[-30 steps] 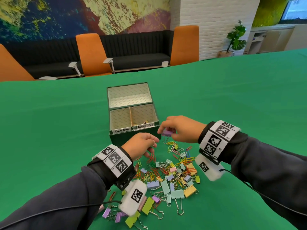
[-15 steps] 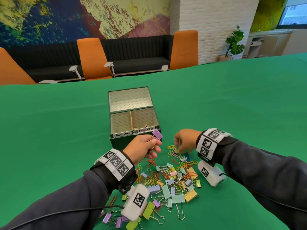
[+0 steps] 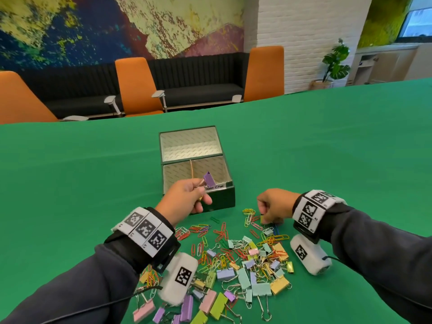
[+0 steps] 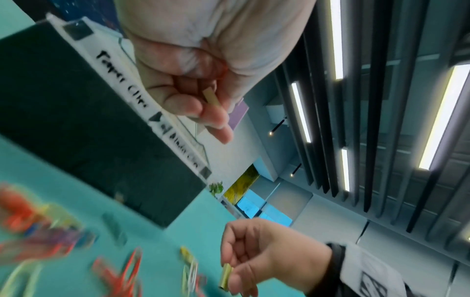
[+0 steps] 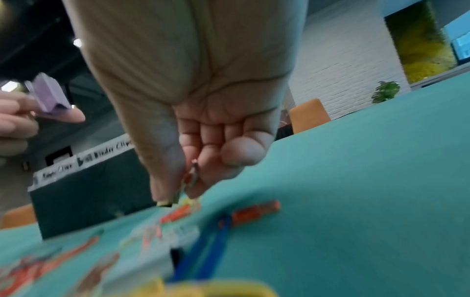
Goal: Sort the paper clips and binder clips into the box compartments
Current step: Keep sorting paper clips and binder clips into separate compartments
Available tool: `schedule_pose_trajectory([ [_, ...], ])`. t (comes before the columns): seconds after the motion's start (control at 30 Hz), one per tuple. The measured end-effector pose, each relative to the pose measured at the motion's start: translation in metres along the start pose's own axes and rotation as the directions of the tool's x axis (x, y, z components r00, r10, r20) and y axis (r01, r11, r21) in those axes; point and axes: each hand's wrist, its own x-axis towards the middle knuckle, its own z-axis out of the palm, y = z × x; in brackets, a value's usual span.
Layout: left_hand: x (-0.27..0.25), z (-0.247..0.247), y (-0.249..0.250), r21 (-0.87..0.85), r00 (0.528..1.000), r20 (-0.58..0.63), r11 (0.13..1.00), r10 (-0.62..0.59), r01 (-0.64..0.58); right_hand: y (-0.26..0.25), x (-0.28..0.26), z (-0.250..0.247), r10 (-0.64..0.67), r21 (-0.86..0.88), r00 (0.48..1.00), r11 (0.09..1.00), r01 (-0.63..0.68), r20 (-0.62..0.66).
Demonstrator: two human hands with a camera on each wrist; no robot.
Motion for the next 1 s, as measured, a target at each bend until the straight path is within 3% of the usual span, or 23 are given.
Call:
schedule_pose_trajectory([
  [0.13, 0.019, -0.01, 0.017, 0.094, 0.999, -0.047, 0.995, 0.018, -0.013, -0.013, -0.003, -0.02, -0.059, 0.187, 0.982, 0.978, 0.092, -0.177],
  [0.3, 0.056, -0.012, 0.032, 0.16, 0.996, -0.076, 0.986, -0.045, 0.057, -0.048, 0.014, -0.047, -0.084, 0.351, 0.919, 0.907, 0.231, -0.386],
  [0.47, 0.067, -0.019, 0.034, 0.299, 0.998, -0.028, 0.952, -0.057, 0.063, -0.076, 0.033, -0.059, -0.059, 0.516, 0.893, 0.798, 0.311, -0.446],
  [0.6, 0.05, -0.03, 0.022, 0.384, 0.999, -0.012, 0.922, 0.047, -0.039, -0.067, 0.034, -0.053, -0.059, 0.487, 0.89, 0.819, 0.302, -0.451],
  [0.73, 0.026, -0.031, 0.016, 0.446, 0.989, 0.099, 0.883, 0.113, -0.145, -0.039, 0.02, -0.042, -0.044, 0.374, 0.932, 0.908, 0.188, -0.36],
  [0.83, 0.011, -0.019, 0.02, 0.436, 0.963, 0.23, 0.87, 0.138, -0.229, -0.019, -0.002, -0.036, -0.06, 0.214, 0.99, 0.973, 0.086, -0.128],
  [0.9, 0.005, -0.004, 0.024, 0.455, 0.923, 0.359, 0.837, 0.14, -0.304, -0.009, -0.016, -0.03, -0.038, 0.067, 0.997, 0.997, 0.034, 0.068],
  [1.0, -0.002, 0.024, 0.026, 0.543, 0.806, 0.587, 0.705, 0.069, -0.456, 0.0, -0.034, -0.016, 0.023, -0.074, 0.972, 0.997, -0.006, 0.233],
])
